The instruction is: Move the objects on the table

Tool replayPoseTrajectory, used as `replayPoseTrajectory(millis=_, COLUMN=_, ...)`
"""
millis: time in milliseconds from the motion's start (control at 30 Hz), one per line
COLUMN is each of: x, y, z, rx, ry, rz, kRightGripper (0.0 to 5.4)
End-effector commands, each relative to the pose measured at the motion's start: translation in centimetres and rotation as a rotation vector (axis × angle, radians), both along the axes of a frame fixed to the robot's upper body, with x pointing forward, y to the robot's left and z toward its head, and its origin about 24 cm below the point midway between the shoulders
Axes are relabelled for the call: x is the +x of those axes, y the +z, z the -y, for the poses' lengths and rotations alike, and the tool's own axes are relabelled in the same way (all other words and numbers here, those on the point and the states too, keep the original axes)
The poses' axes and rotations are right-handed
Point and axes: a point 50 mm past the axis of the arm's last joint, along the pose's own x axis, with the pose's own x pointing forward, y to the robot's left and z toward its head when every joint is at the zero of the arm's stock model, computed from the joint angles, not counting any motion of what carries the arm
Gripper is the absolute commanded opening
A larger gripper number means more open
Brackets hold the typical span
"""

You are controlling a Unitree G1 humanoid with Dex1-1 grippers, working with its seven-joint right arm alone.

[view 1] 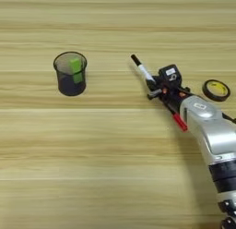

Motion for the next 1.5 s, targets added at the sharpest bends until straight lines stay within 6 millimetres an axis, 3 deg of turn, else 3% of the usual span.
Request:
replayPoseTrajectory(millis=33, x=0.3, y=1.6, z=-1.5, rx=0.001, ry=0.056, rz=0.075, kRightGripper=0.77)
replayPoseTrajectory(millis=233, x=-0.3, y=-0.5, z=-3.1, rx=0.001, ry=0.102, rz=0.001, kRightGripper=0.77)
replayPoseTrajectory(millis=733, x=0.0, y=-1.3, z=-3.1, rx=-0.011, ry=0.098, rz=-0.017, kRightGripper=0.77)
replayPoseTrajectory(millis=767, x=0.0, y=-1.3, z=-3.0, rx=-0.012, ry=0.097, rz=-0.016, kRightGripper=1.06)
replayPoseTrajectory(millis=1133, x=0.0, y=-0.8, z=-3.0, rx=-0.013, ry=0.09, rz=0.011, kRightGripper=2.16)
replayPoseTrajectory(millis=1500, x=-0.5, y=3.0, z=-0.8, rx=-0.011, ry=0.034, rz=0.165, kRightGripper=3.52)
